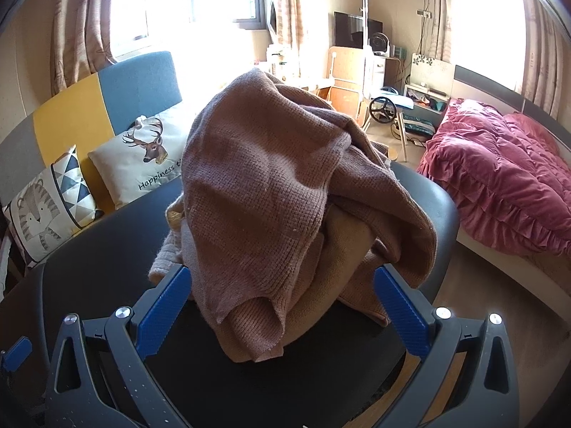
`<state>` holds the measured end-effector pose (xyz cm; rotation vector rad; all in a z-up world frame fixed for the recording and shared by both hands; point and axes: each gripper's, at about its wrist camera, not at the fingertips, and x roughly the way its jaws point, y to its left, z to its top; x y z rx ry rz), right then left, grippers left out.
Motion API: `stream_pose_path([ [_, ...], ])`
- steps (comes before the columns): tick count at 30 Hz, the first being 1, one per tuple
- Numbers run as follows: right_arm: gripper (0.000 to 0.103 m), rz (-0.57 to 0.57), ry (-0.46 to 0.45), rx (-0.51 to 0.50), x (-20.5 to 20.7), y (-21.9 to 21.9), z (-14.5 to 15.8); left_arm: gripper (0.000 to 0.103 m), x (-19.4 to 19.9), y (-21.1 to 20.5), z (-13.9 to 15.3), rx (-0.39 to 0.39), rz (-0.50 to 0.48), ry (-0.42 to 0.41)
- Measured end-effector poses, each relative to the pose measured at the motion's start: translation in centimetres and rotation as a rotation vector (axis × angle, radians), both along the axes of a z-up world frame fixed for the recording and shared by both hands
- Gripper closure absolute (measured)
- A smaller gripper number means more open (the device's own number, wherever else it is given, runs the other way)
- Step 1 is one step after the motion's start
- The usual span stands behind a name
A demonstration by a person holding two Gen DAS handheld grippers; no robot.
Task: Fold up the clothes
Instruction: 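Lower the right gripper onto the pink sweater and close on its edge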
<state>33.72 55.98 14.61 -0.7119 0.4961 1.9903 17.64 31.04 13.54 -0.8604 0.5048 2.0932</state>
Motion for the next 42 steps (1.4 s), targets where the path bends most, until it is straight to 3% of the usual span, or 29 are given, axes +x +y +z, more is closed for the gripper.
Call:
stream_pose_path([
  [7,0.0,0.028,0.006,0.015,-1.4,1.4,-0.3,0.02,-1.3,-1.1,0.7,0.053,0.059,0.0],
  [14,0.0,0.045,-0.049,0.075,-3.4,3.1,-1.2,0.02,-3.3,-2.8,-0.1,0.058,0.144,-0.032],
  [26,0.001,0.026,0.058,0.037,-3.8,8.6,-1.1,0.02,-3.3,-4.9,-1.7,0.011,0.182,-0.023],
  [30,0.013,0.032,0.07,-0.016,-4.0,10.1,-1.7,0.02,-3.5,-5.3,-1.8,0.004,0.194,-0.025],
  [38,0.02,0.062,0.011,-0.113,-6.4,11.8,-4.3,0.02,-3.0,-5.7,-1.6,0.004,0.191,-0.009],
  [41,0.042,0.061,-0.007,-0.129,-6.6,11.7,-4.8,0.02,-2.8,-5.8,-1.8,-0.007,0.192,0.002],
  [42,0.062,0.069,-0.006,-0.133,-6.7,11.5,-4.9,0.02,-2.8,-5.9,-1.9,-0.01,0.194,0.001],
])
